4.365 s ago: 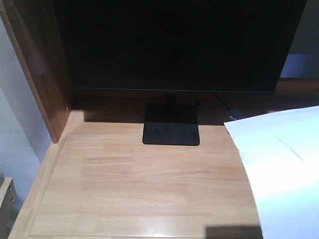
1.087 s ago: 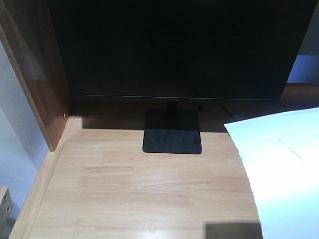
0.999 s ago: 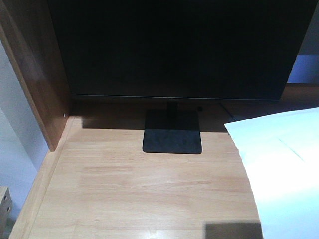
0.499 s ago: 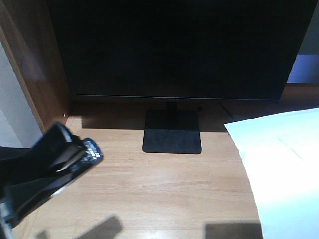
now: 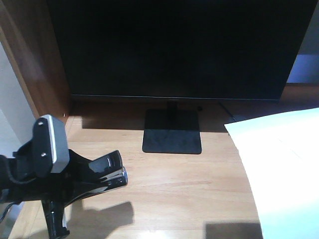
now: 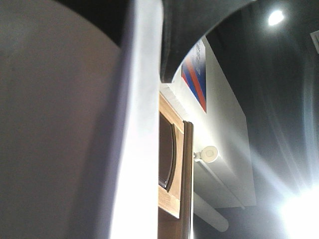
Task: Grab stapler and paper to desk for stapling
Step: 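Lower the black stapler with the left gripper onto the desk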
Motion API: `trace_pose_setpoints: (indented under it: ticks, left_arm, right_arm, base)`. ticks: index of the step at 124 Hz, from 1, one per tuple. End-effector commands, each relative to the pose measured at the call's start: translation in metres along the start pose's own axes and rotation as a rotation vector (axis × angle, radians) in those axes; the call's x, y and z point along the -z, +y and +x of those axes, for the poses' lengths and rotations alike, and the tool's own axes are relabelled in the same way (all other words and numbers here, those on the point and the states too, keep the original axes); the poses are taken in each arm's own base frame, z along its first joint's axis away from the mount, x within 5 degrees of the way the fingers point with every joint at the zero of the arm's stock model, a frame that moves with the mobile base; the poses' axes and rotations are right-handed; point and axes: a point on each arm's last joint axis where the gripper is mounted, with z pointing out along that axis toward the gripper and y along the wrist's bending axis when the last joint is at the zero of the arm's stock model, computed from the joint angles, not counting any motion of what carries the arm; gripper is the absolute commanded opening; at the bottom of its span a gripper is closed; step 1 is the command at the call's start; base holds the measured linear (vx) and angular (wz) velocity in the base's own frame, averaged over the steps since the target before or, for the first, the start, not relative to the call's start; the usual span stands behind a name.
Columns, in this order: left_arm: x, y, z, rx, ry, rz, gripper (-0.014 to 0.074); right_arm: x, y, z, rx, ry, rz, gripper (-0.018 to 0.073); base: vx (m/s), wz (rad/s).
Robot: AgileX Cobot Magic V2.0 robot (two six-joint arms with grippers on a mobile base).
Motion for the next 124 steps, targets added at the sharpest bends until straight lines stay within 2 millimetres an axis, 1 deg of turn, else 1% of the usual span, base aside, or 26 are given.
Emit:
trace_pose_setpoints:
  ticks: [1, 27, 47, 61, 76, 77, 97, 114, 119, 124]
  left_arm:
    - [-0.003, 0.013, -0.012, -0.034, -0.091, 0.034, -0.0006]
    - [-0.033, 0.029, 0.001, -0.081, -0.079, 0.156, -0.0006]
    - [-0.059, 0.046, 0.0, -0.063, -0.091, 0.239, -0.0006]
    - [-0.076, 0.053, -0.003, -0.071, -0.09, 0.268, -0.0006]
    - [-0.096, 0.057, -0.001, -0.068, -0.081, 0.302, -0.0006]
    - [-0.1, 0.058, 0.0, -0.062, -0.076, 0.307, -0.0006]
    - [-0.127, 0.061, 0.01, -0.02, -0.054, 0.329, -0.0006]
    - [-0.143, 0.062, 0.02, -0.003, -0.03, 0.349, -0.0006]
    - [-0.15, 0.061, 0.025, 0.007, -0.014, 0.36, -0.0006]
    - [-0.152, 0.061, 0.028, 0.014, -0.007, 0.36, -0.0006]
  right_arm:
    - [-0.006, 0.007, -0.003, 0.005, -0.011, -0.045, -0.0006]
    - [-0.006, 0.007, -0.003, 0.005, -0.011, -0.045, -0.0006]
    - [-0.006, 0.006, -0.003, 0.005, -0.011, -0.043, -0.0006]
    - [-0.006, 0.006, -0.003, 0.005, -0.011, -0.043, -0.0006]
    - [-0.006, 0.006, -0.003, 0.005, -0.011, -0.043, -0.0006]
    - [-0.006, 0.006, -0.003, 0.005, -0.011, -0.043, -0.0006]
    - [-0.006, 0.006, -0.003, 0.005, -0.011, -0.043, -0.0006]
    - [-0.006, 0.006, -0.003, 0.005, -0.011, -0.043, -0.0006]
    - [-0.006, 0.006, -0.003, 0.005, -0.011, -0.043, -0.0006]
    - [-0.006, 0.006, -0.003, 0.005, -0.011, -0.043, -0.0006]
  base:
    - [0.0, 0.0]
    - [0.0, 0.0]
    - [0.0, 0.0]
    - [0.0, 0.0]
    - [0.0, 0.0]
    - [0.0, 0.0]
    - [0.0, 0.0]
    - [0.0, 0.0]
    - [0.0, 0.0]
    - [0.0, 0.0]
